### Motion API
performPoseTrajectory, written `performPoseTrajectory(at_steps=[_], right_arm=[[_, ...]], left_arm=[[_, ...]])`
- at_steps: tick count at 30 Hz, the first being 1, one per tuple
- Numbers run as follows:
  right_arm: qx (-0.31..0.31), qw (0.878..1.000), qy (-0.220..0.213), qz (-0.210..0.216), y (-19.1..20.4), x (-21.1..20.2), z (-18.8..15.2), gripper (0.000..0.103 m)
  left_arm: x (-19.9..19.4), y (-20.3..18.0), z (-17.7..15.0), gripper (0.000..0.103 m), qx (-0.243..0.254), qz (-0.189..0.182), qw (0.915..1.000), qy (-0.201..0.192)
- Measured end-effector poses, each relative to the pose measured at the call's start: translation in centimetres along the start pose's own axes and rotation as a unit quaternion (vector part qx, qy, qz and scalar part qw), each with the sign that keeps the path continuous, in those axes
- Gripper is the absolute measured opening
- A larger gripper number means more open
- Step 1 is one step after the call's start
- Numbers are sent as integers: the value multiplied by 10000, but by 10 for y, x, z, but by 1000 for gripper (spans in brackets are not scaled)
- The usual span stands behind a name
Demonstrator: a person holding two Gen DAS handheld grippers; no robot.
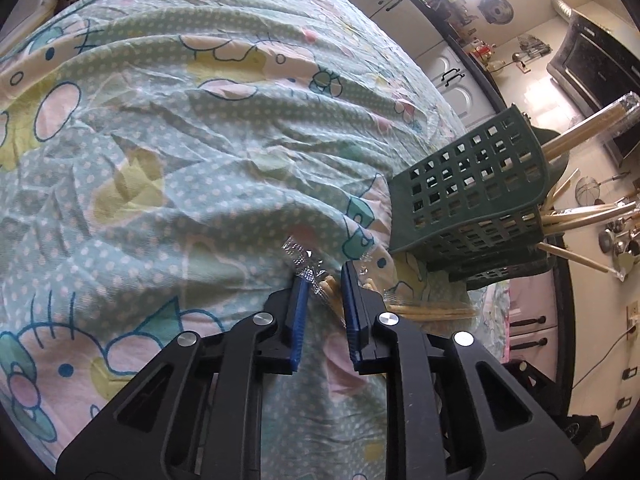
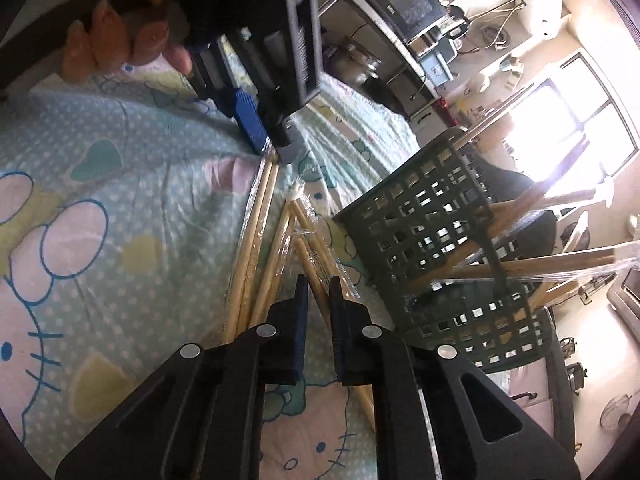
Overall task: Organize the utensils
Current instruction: 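Close the left tool on a chopstick while the right tool grasps another chopstick, then lift both held chopsticks upright and carry them above the green caddy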
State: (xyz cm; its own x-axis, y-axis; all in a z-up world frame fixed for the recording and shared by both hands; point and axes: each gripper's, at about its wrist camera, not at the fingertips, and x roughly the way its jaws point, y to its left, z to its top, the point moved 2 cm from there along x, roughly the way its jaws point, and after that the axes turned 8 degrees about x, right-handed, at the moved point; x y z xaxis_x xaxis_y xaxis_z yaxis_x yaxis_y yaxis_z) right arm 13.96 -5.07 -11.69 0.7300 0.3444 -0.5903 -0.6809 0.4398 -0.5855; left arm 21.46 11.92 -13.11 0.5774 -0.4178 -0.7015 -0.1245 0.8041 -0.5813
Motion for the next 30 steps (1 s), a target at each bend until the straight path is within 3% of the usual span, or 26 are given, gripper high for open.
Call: performPoseTrajectory(at_steps=[10,20,30], right_arm=[[540,9980,-268,-175,-20,-35,-3,10],[1167,9911,-543,-335,-52,-62,4,9],[1716,9787,-898,-673,-90,-91,12,6]], left_arm=[[-16,0,0,5,-66,-295,9993,-216],[-58,-38,0,4,522,-416,9952,-713],[-94,-94,2,3,1170,-717,9848,-1066]])
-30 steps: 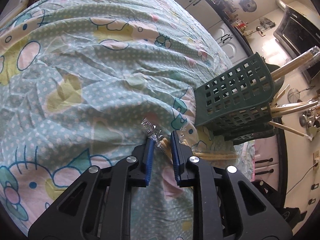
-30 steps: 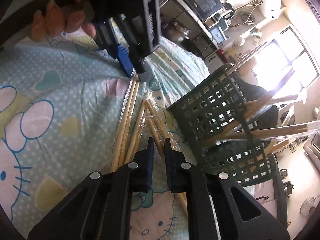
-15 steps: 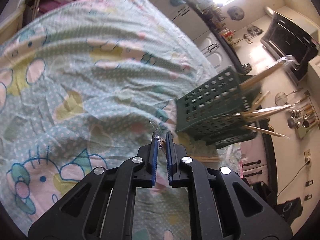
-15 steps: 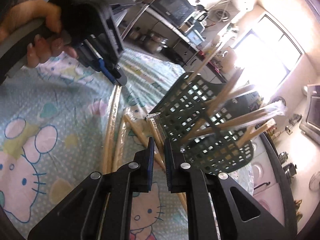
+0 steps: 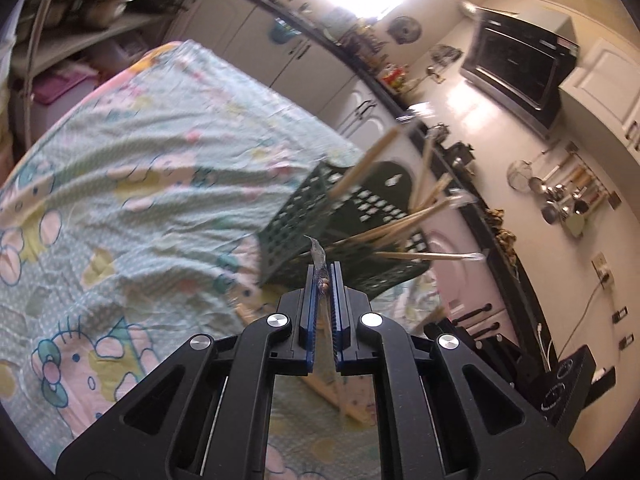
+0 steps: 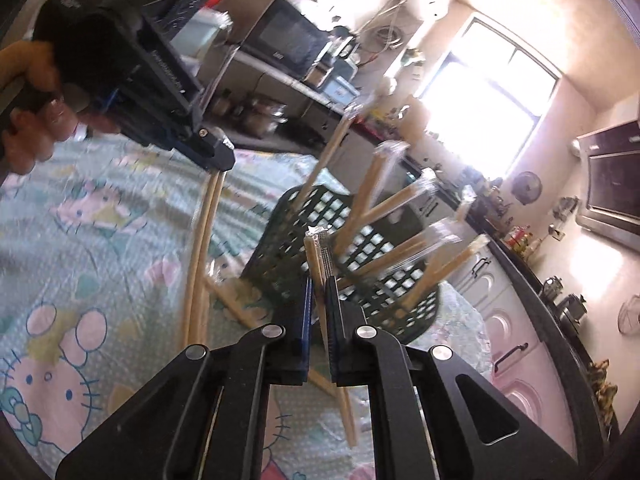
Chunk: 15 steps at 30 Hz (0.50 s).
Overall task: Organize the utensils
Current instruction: 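Lift both held chopsticks upright and carry them above the green caddy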
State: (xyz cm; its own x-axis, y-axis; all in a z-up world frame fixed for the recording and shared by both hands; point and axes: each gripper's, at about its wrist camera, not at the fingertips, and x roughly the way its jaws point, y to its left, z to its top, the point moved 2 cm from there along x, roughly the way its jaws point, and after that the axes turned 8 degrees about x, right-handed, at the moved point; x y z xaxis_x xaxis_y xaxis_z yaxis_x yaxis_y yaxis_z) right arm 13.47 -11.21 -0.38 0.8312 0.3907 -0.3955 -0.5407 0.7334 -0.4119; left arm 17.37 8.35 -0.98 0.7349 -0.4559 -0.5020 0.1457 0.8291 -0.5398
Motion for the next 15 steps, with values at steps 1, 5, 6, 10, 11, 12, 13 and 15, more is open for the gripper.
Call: performPoseTrajectory(at_steps=[1,5,6,10,11,12,13,15], right_arm=[[75,10000,-54,-35,-4,-3,2,6],[370,9991,-206,-94,-19,-14,9,5],[450,9987,-229,-82,-23,-16,11,5],[757,9966,-319,-25,-35,-22,17,5],[810,9962,-332,-18,-36,-22,18,5],[879,9955,-346,-12,-39,-24,20,5],[976,9946,-358,25,-43,-25,21,5],[1126,9928,-393,81,-48,-28,23,5]], left_arm=[[-2,-5,2,3,34,-25,10000,-29],[-9,-20,10,3,179,-93,9997,-163],[-12,-25,13,3,219,-113,9995,-207],[-17,-39,20,3,354,-164,9988,-291],[-19,-44,22,3,403,-192,9985,-308],[-19,-46,23,3,437,-207,9983,-318],[-20,-49,24,3,483,-221,9980,-334],[-21,-57,27,3,602,-214,9973,-366]])
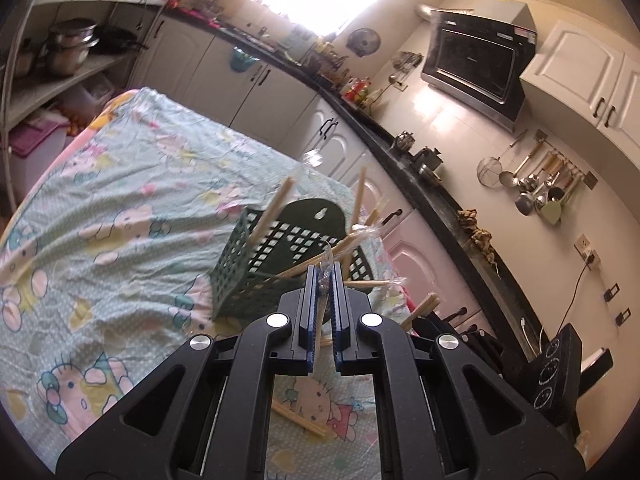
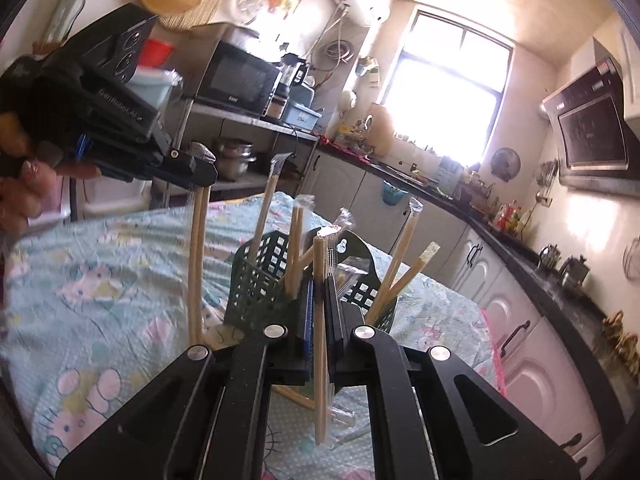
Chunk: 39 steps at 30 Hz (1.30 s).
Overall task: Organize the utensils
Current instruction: 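Lift both held chopsticks upright and carry them above the green caddy, then lower both chopsticks into the green caddy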
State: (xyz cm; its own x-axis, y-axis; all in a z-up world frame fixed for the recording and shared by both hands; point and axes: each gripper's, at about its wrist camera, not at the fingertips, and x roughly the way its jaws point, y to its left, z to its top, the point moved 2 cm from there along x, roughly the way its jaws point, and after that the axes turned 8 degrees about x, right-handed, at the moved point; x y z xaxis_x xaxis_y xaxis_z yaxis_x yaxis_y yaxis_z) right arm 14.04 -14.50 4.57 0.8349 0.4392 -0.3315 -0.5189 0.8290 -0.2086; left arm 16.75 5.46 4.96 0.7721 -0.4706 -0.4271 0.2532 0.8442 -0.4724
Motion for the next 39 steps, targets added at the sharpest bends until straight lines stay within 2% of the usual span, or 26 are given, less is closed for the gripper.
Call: performPoseTrajectory(at_steps=[7,17,28,39], right_arm=[[474,9987,-129,121,-16,-9,9,5],[1020,9931,-559,118,-48,-24,31,5],[1258,9866,-1039,45,-75,-33,69,5],[1155,9832,-1412,41,-85,-33,109,5]], left_arm=[[-6,-23,13,3,409,29,9990,-159],[-22,-40,40,3,770,180,9956,-511],[-41,-49,71,3,1004,388,9900,-917],[-56,-62,100,3,1281,578,9814,-1310]])
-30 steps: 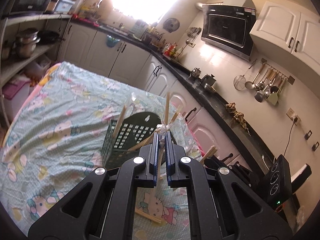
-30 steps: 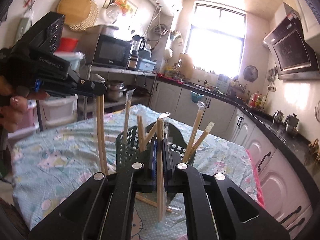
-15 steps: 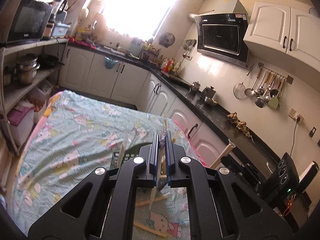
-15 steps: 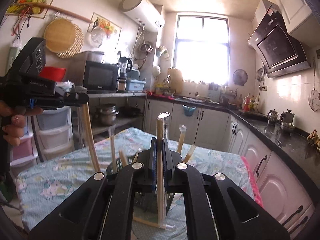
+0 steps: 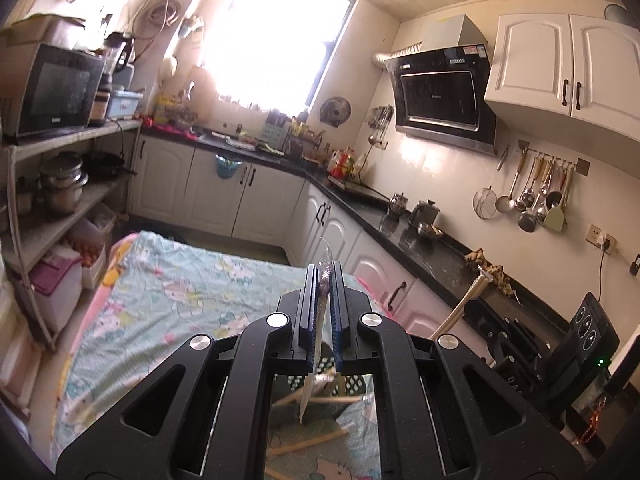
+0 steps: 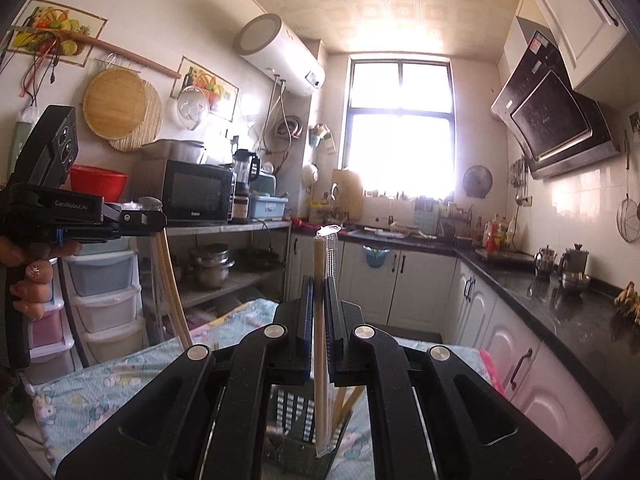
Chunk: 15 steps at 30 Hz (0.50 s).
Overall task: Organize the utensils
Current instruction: 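Lower both chopsticks into the green caddy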
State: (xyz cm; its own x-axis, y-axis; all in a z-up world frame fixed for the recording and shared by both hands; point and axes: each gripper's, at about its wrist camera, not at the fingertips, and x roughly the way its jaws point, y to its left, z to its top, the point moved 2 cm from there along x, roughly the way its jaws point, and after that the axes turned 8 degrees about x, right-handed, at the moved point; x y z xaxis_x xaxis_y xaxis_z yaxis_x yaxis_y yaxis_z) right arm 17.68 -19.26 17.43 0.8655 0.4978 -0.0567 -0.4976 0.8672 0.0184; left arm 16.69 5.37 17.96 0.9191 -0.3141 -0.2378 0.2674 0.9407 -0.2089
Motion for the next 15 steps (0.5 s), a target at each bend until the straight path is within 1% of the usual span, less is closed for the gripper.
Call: performPoseTrajectory(at_steps=[7,11,15], right_arm=[[-32,9998,-183,50,1,10,19,5],[-14,9995,-283,118,2,16,28,5],[12,9994,-295,167,5,25,31,5]], left_arm=[[6,-2,19,3,122,101,9997,-183],[14,-2,24,3,144,205,9993,-269],[24,-2,26,3,145,282,9990,-317]])
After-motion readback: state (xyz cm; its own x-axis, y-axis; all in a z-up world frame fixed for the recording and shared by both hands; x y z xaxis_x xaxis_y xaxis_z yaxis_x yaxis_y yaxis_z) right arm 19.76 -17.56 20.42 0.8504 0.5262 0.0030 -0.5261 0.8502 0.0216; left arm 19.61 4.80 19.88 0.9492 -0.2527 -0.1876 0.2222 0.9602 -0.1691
